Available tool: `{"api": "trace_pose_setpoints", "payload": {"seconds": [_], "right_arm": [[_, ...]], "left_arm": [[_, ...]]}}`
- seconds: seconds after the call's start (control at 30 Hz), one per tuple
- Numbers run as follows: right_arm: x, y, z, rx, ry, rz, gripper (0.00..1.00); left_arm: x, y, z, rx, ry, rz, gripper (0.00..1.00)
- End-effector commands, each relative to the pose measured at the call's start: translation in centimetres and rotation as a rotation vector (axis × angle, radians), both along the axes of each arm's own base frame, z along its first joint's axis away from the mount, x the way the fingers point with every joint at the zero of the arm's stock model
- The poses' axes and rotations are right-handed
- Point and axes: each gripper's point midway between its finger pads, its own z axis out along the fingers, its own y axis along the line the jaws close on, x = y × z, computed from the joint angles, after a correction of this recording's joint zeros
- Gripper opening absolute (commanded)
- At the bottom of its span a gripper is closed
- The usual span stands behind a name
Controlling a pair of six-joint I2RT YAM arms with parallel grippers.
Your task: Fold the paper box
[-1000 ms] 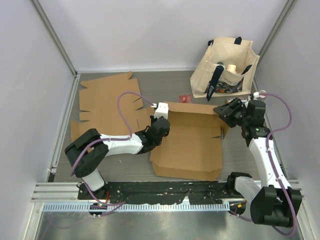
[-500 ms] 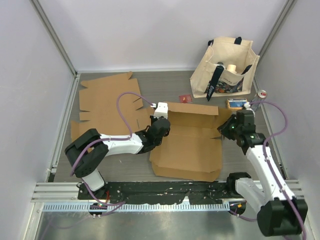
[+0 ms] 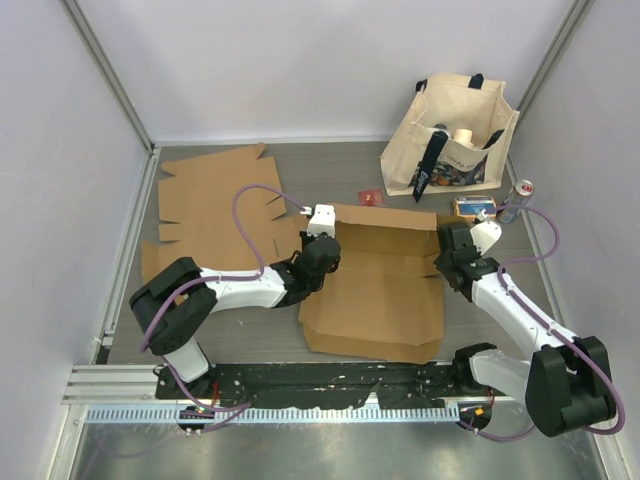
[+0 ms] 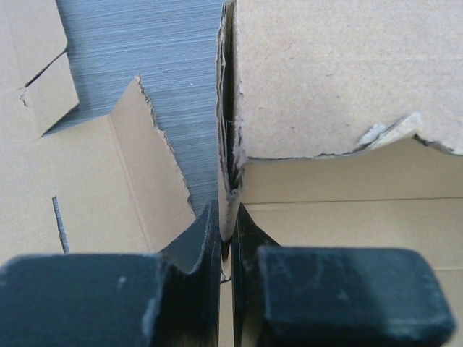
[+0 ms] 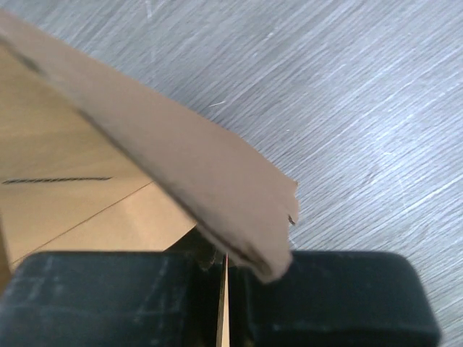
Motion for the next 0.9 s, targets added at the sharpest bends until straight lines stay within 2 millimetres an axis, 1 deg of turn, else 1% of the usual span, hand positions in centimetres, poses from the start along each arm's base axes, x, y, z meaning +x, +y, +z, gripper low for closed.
{"api": "trace_pose_setpoints", "payload": {"seconds": [0.0,0.07,0.2,0.3,0.4,0.53,0.57,0.6,0.7,0.8,0.87], "right_arm": [[1.3,-1.9,0.1,-0.05,-0.085,-0.133,0.02],[1.5,-1.8,-0.5,-0.048,-0.088,-0.133,0.01],[2.0,-1.5,-0.9,-0.031,-0.13,-0.119,0.01],[2.2,-0.9,-1.7,-0.013,-0.119,-0.094,0.01],[2.3,0.1,-2.5,0.027,-0.101,-0.053,0.01],[2.7,1.8,-1.8,0.104,-0.152,0.008,0.01],[2.8,2.7,-1.6,0.143,-0.157,0.047,0.01],[2.9,3.3,-1.0,0.171,-0.177,0.069,0.01],[2.8,4.9,-0.3,0.247,-0.21,0.109,0.01],[2.4,5.3,-0.3,0.26,-0.206,0.114,0.01],[2.0,5.2,-0.9,0.261,-0.2,0.108,0.01]], "left_arm": [[0.2,-0.4,1.6,-0.052,-0.026,0.006,0.0],[0.2,-0.4,1.7,-0.053,-0.028,0.004,0.0],[0.1,-0.4,1.7,-0.058,-0.029,0.0,0.0],[0.1,-0.6,1.6,-0.06,-0.028,-0.008,0.0],[0.2,-0.7,1.7,-0.062,-0.029,-0.009,0.0],[0.2,-0.8,1.7,-0.062,-0.028,-0.011,0.0],[0.2,-0.8,1.6,-0.061,-0.026,-0.012,0.0],[0.1,-0.7,1.7,-0.062,-0.027,-0.012,0.0],[0.0,-0.6,1.7,-0.065,-0.027,-0.014,0.0],[0.0,-0.8,1.5,-0.062,-0.021,-0.02,0.0],[0.0,-0.9,1.3,-0.055,-0.013,-0.024,0.0]]}}
